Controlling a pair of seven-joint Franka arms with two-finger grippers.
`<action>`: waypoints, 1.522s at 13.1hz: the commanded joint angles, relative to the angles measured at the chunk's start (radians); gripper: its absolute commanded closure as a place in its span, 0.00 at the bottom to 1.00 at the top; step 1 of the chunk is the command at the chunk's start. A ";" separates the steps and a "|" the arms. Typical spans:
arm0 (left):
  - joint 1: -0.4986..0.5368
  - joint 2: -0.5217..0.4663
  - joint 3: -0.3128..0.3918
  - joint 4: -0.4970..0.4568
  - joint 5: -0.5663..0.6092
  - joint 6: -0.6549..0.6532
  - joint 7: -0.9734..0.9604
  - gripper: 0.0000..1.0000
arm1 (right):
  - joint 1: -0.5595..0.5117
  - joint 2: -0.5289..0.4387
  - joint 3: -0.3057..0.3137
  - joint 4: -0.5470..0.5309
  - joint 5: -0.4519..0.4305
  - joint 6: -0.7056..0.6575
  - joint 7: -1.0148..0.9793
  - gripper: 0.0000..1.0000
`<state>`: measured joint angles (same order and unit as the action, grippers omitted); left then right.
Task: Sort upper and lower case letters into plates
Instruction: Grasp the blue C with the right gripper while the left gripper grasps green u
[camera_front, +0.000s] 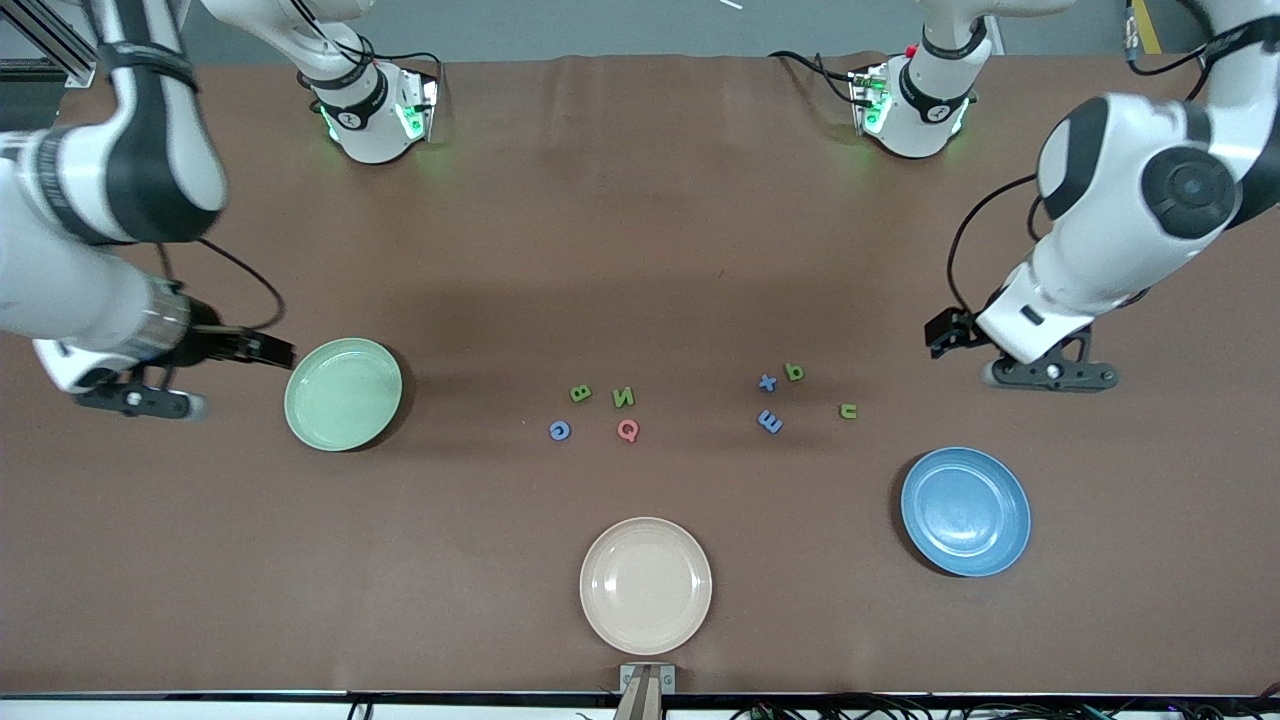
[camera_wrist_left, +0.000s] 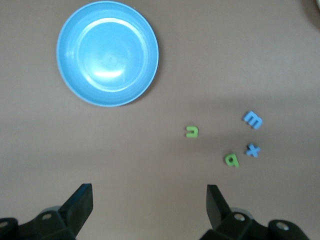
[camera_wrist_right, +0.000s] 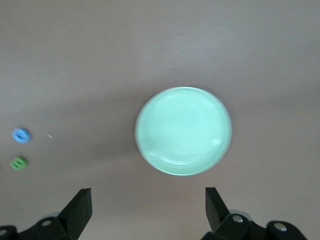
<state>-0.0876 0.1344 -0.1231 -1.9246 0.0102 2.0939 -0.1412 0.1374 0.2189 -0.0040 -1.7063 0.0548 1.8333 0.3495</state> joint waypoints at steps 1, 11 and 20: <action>-0.004 0.048 -0.001 -0.080 -0.004 0.167 -0.005 0.01 | 0.109 0.086 -0.007 -0.028 0.072 0.166 0.201 0.00; -0.095 0.315 -0.003 -0.083 -0.003 0.374 -0.004 0.29 | 0.421 0.453 -0.017 0.009 -0.044 0.594 0.738 0.00; -0.100 0.428 -0.001 -0.085 -0.003 0.515 -0.003 0.41 | 0.429 0.591 -0.014 0.158 -0.078 0.590 0.816 0.29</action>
<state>-0.1800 0.5415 -0.1292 -2.0143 0.0103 2.5761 -0.1413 0.5587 0.7917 -0.0154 -1.5751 -0.0037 2.4356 1.1294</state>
